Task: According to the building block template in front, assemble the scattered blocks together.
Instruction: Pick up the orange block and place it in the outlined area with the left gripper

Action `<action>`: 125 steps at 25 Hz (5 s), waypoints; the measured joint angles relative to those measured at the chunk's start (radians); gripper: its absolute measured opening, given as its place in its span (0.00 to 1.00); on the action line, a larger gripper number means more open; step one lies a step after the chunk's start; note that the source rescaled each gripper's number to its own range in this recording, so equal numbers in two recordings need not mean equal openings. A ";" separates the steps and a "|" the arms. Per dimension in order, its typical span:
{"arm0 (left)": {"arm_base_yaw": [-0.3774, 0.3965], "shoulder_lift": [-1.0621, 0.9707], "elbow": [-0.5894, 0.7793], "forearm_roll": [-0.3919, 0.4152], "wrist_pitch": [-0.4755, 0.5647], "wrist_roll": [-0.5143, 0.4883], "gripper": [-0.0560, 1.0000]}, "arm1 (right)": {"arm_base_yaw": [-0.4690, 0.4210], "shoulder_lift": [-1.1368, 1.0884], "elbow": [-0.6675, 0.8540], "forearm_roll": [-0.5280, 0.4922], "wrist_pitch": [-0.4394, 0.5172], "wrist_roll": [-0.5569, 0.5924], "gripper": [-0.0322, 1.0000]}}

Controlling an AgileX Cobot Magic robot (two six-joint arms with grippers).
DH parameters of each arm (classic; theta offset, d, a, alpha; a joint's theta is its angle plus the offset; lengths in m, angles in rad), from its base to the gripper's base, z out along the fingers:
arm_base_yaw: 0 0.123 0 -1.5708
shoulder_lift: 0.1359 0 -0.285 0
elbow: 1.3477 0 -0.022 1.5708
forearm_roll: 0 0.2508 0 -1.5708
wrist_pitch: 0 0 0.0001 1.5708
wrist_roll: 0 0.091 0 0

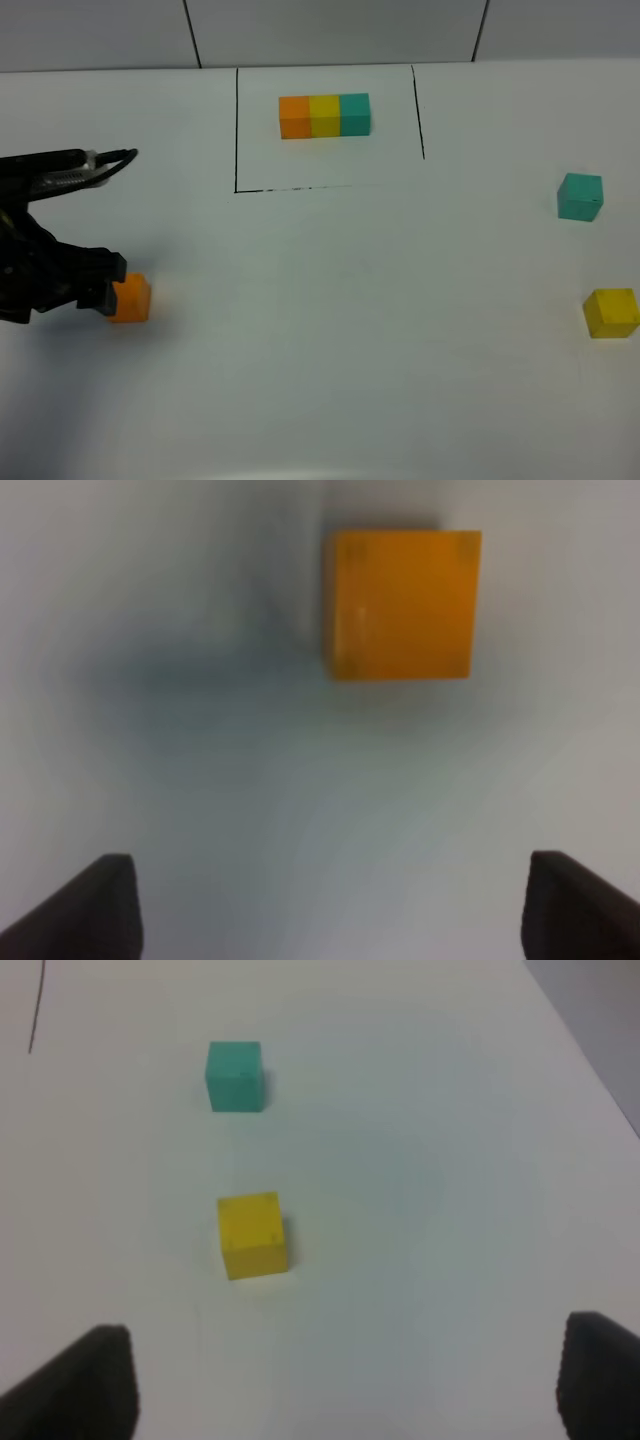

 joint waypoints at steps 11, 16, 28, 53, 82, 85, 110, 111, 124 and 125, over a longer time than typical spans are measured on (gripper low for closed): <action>-0.083 0.207 -0.132 0.124 -0.011 -0.143 1.00 | 0.000 0.000 0.000 0.000 0.000 0.000 0.73; -0.083 0.279 -0.132 0.115 -0.071 -0.132 1.00 | 0.000 0.000 0.000 0.000 0.000 0.000 0.73; -0.083 0.378 -0.132 0.116 -0.141 -0.125 0.71 | 0.000 0.000 0.000 0.000 0.000 0.000 0.73; -0.334 0.530 -0.695 0.117 0.337 0.732 0.05 | 0.000 0.000 0.000 0.000 0.000 0.000 0.73; -0.508 0.866 -1.037 0.053 0.279 0.918 0.05 | 0.000 0.000 0.000 0.000 0.000 0.000 0.73; -0.509 0.866 -1.037 0.042 0.272 0.917 0.05 | 0.000 0.000 0.000 0.000 0.000 0.000 0.73; -0.509 0.885 -1.041 0.054 0.280 1.003 0.05 | 0.000 0.000 0.000 0.000 0.000 0.000 0.73; -0.510 0.885 -1.041 0.055 0.280 1.010 0.05 | 0.000 0.000 0.000 0.000 0.000 0.000 0.73; -0.509 0.901 -1.041 0.060 0.268 1.021 0.55 | 0.000 0.000 0.000 0.000 0.000 0.000 0.73; -0.509 0.901 -1.041 0.060 0.268 1.021 0.64 | 0.000 0.000 0.000 0.000 0.000 0.000 0.73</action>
